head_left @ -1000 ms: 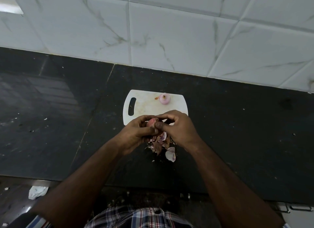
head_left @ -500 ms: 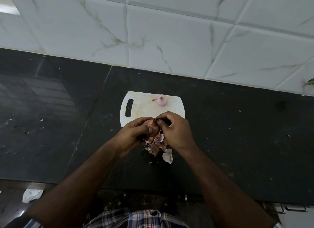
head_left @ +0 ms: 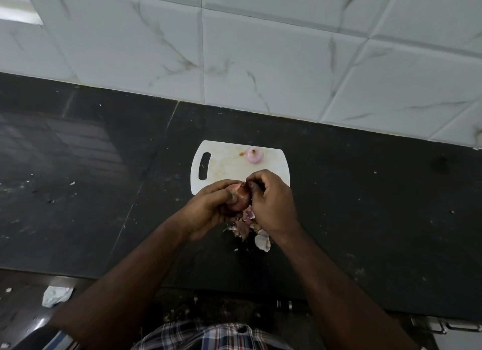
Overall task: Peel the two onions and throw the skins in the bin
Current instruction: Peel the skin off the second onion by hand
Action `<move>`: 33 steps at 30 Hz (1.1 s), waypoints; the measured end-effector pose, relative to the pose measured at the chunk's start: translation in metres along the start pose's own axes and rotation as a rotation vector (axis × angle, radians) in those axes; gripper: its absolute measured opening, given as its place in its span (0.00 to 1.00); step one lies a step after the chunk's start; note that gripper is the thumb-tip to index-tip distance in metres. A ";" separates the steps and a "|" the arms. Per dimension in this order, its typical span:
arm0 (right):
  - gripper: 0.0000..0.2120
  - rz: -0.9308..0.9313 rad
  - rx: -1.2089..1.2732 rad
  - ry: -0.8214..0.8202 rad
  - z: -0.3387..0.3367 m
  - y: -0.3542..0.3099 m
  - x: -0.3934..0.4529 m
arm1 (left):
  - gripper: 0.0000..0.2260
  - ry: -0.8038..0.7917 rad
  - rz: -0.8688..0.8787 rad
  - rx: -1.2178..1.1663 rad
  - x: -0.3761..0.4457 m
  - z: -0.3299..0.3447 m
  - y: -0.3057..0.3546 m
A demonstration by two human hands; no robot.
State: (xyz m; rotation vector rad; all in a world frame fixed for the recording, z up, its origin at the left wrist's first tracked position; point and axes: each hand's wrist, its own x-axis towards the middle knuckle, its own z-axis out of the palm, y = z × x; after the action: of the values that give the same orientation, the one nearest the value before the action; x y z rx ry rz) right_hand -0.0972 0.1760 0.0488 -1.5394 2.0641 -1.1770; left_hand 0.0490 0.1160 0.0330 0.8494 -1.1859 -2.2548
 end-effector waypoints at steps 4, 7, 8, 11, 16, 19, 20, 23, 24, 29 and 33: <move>0.06 0.110 -0.037 0.023 -0.010 0.017 0.010 | 0.23 -0.060 0.038 -0.127 -0.004 -0.004 0.005; 0.08 0.152 -0.095 -0.052 -0.020 0.034 0.010 | 0.24 -0.057 0.002 -0.177 -0.005 -0.009 0.008; 0.10 0.150 -0.100 -0.076 -0.020 0.037 0.007 | 0.24 -0.040 -0.019 -0.196 -0.004 -0.010 0.008; 0.17 0.160 -0.145 -0.208 -0.017 0.042 -0.002 | 0.23 0.004 -0.054 -0.235 -0.002 -0.012 0.005; 0.15 0.149 0.106 -0.227 -0.022 0.024 0.000 | 0.24 -0.039 -0.060 -0.203 -0.004 -0.017 0.003; 0.16 0.082 0.195 -0.288 -0.025 0.004 0.007 | 0.24 -0.045 -0.064 -0.162 -0.002 -0.019 0.000; 0.17 0.065 0.178 -0.323 -0.024 0.000 0.008 | 0.24 -0.039 -0.062 -0.157 0.000 -0.020 -0.001; 0.12 0.041 0.132 -0.308 -0.017 -0.004 0.009 | 0.18 0.003 -0.079 -0.145 0.001 -0.018 -0.002; 0.09 0.031 0.138 -0.267 -0.015 -0.004 0.009 | 0.16 0.013 -0.085 -0.138 0.001 -0.017 -0.001; 0.04 0.032 0.110 -0.174 -0.011 -0.007 0.008 | 0.14 0.021 -0.088 -0.103 -0.004 -0.013 0.003; 0.03 0.061 0.013 -0.131 -0.006 -0.010 0.007 | 0.15 0.009 -0.082 -0.134 -0.004 -0.009 0.003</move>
State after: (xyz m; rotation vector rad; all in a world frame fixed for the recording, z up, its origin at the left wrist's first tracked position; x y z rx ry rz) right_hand -0.0971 0.1713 0.0617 -1.4945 1.9998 -1.0378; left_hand 0.0581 0.1120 0.0328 0.8686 -1.0002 -2.3631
